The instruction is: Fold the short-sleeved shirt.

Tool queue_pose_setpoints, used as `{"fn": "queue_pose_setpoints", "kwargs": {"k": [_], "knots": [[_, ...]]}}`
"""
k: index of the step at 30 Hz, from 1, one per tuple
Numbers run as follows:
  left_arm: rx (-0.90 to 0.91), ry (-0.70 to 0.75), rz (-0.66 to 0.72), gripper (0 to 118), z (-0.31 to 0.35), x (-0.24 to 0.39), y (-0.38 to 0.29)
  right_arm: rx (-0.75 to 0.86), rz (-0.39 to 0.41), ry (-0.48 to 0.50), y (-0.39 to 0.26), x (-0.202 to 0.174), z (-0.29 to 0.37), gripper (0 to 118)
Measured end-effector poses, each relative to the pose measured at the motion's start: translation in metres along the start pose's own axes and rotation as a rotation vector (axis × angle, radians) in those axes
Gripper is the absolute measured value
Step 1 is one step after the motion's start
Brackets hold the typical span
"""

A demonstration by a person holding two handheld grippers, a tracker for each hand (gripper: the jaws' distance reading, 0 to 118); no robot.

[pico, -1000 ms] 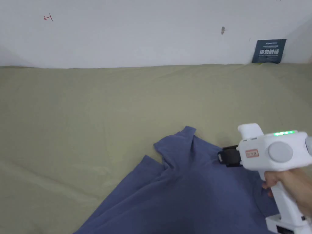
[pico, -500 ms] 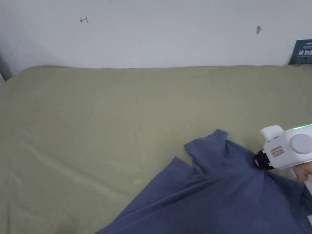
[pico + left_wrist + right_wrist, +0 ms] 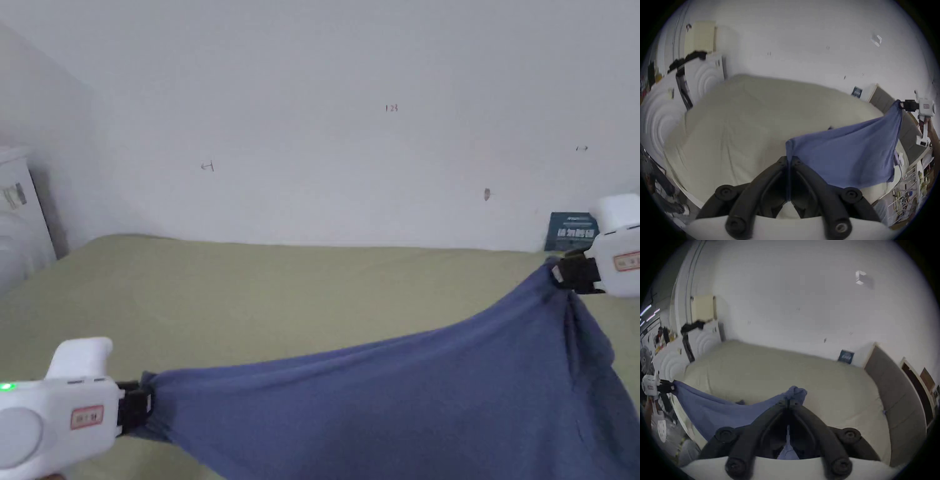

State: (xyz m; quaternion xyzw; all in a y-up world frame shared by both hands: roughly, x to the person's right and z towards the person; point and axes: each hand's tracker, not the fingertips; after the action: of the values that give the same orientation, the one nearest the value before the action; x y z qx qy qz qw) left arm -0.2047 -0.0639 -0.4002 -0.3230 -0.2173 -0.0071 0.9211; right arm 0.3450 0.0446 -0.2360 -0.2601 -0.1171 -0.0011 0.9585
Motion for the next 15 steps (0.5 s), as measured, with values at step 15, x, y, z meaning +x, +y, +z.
{"fn": "queue_pose_setpoints", "kwargs": {"k": [15], "knots": [[0.247, 0.015, -0.076, 2, 0.09, 0.072, 0.203, 0.296, -0.116, -0.118, 0.071, 0.031, 0.153, 3]]}}
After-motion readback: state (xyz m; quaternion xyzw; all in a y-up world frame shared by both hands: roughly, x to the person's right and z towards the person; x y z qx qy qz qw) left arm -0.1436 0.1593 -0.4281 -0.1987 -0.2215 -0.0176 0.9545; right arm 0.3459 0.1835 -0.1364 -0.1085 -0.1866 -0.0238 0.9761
